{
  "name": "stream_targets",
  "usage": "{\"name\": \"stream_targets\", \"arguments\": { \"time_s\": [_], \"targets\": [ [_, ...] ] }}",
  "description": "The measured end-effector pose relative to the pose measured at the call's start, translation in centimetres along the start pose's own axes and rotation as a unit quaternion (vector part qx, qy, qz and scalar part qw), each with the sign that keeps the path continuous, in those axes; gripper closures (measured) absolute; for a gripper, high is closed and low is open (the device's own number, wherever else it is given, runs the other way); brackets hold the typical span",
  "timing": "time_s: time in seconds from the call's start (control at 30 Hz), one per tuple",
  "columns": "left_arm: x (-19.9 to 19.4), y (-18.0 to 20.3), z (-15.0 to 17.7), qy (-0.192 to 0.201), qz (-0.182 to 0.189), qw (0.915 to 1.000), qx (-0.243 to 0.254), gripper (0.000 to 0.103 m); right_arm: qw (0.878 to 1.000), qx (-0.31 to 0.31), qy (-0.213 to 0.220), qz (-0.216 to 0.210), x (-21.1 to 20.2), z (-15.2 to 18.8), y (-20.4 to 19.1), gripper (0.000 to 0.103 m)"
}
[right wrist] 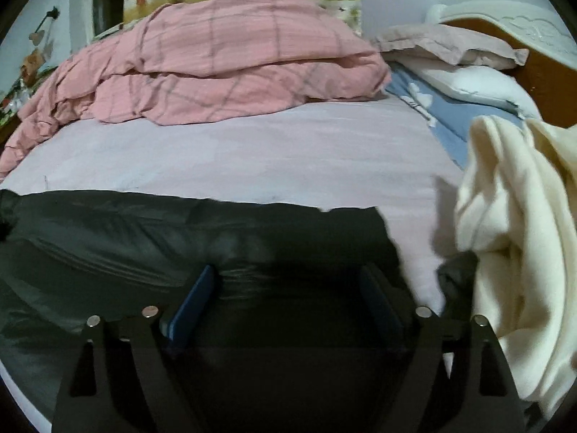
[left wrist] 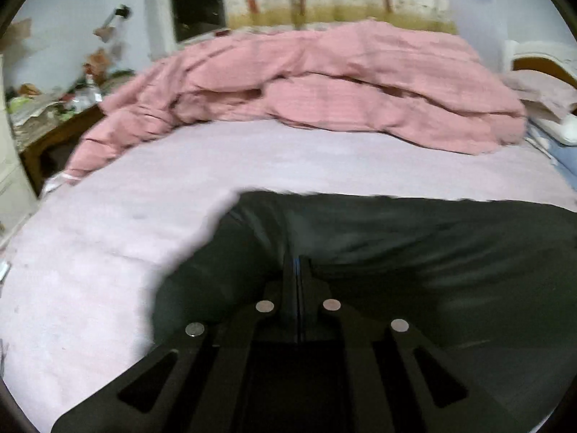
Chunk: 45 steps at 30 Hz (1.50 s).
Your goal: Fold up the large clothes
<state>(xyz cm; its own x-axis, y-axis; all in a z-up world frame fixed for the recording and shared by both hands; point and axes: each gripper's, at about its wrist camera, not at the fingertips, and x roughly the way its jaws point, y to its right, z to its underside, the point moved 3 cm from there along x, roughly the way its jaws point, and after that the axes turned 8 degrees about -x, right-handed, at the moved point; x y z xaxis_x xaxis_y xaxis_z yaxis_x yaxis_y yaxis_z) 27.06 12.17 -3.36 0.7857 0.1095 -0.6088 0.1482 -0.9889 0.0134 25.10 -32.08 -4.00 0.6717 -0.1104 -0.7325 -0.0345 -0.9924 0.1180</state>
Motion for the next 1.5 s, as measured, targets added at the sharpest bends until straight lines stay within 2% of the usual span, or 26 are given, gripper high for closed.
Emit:
{"name": "stream_targets", "arguments": {
  "time_s": [0.13,0.2,0.27,0.33,0.43,0.5,0.57,0.63,0.73,0.83,0.97,1.07,1.1,1.17,1.2,1.27,1.3,1.4,1.5],
  "targets": [
    [1.5,-3.9,-0.2,-0.025,-0.015,0.9985,-0.045,0.099,0.999,0.032,-0.014,-0.036,0.6,0.3,1.3,0.016],
    [2.5,-6.0,0.1,-0.046,-0.024,0.9954,-0.081,0.099,0.999,0.026,-0.015,-0.031,0.7,0.2,1.2,0.015],
    [3.9,-7.6,0.7,-0.084,-0.002,0.99,-0.114,0.099,0.999,0.024,-0.016,-0.031,0.8,0.2,1.2,0.015],
    [4.1,-8.0,1.0,-0.096,0.007,0.989,-0.112,0.099,0.999,0.022,-0.016,-0.035,0.7,0.2,1.3,0.015],
    [3.3,-7.4,0.9,-0.083,-0.003,0.9934,-0.079,0.099,0.999,0.019,-0.015,-0.036,0.6,0.1,1.4,0.015],
    [2.8,-7.4,0.6,-0.069,-0.006,0.9944,-0.079,0.099,0.999,0.016,-0.007,-0.032,0.1,0.1,1.3,0.015],
    [1.5,-7.6,-0.1,-0.046,-0.003,0.9957,-0.08,0.099,1.0,0.008,0.0,-0.022,-0.8,-0.1,1.1,0.015],
    [-1.2,-6.9,-0.9,-0.011,-0.002,0.9983,-0.058,0.099,1.0,0.007,0.008,-0.017,-2.2,-0.3,1.0,0.017],
    [-6.3,-5.3,-2.1,0.065,0.027,0.9972,-0.027,0.099,0.999,0.007,0.034,-0.017,-4.5,-0.9,0.8,0.017],
    [-10.2,-3.7,-2.8,0.102,0.082,0.9907,-0.037,0.099,0.997,0.0,0.073,-0.003,-7.3,-2.0,0.3,0.017],
    [-11.9,-2.0,-2.5,0.093,0.106,0.9889,-0.047,0.099,0.994,0.027,0.098,-0.035,-10.3,-2.6,-0.4,0.017],
    [-11.9,-1.4,-1.2,0.071,0.117,0.9885,-0.063,0.099,0.991,0.058,0.097,-0.068,-11.7,-1.2,-1.0,0.017],
    [-11.9,-1.0,-0.7,0.064,0.124,0.9883,-0.061,0.099,0.991,0.055,0.096,-0.072,-11.9,-0.6,-1.3,0.017],
    [-12.2,0.2,0.3,0.058,0.126,0.9893,-0.044,0.098,0.992,0.049,0.101,-0.052,-12.4,0.9,-1.5,0.017],
    [-12.5,0.8,0.9,0.058,0.128,0.9894,-0.035,0.097,0.992,0.052,0.106,-0.049,-12.8,1.6,-1.4,0.017],
    [-13.2,2.1,1.9,0.054,0.137,0.9886,-0.028,0.085,0.99,0.071,0.11,-0.055,-13.0,3.3,-0.9,0.017],
    [-13.6,2.6,2.3,0.051,0.144,0.9878,-0.034,0.082,0.989,0.08,0.109,-0.063,-13.1,4.1,-0.7,0.016],
    [-15.2,3.8,3.4,0.045,0.173,0.9824,-0.052,0.081,0.986,0.1,0.101,-0.083,-13.2,6.1,-0.4,0.016],
    [-17.0,4.3,4.4,0.067,0.163,0.9835,-0.04,0.076,0.984,0.107,0.105,-0.096,-14.1,7.1,-0.7,0.016]
  ]
}}
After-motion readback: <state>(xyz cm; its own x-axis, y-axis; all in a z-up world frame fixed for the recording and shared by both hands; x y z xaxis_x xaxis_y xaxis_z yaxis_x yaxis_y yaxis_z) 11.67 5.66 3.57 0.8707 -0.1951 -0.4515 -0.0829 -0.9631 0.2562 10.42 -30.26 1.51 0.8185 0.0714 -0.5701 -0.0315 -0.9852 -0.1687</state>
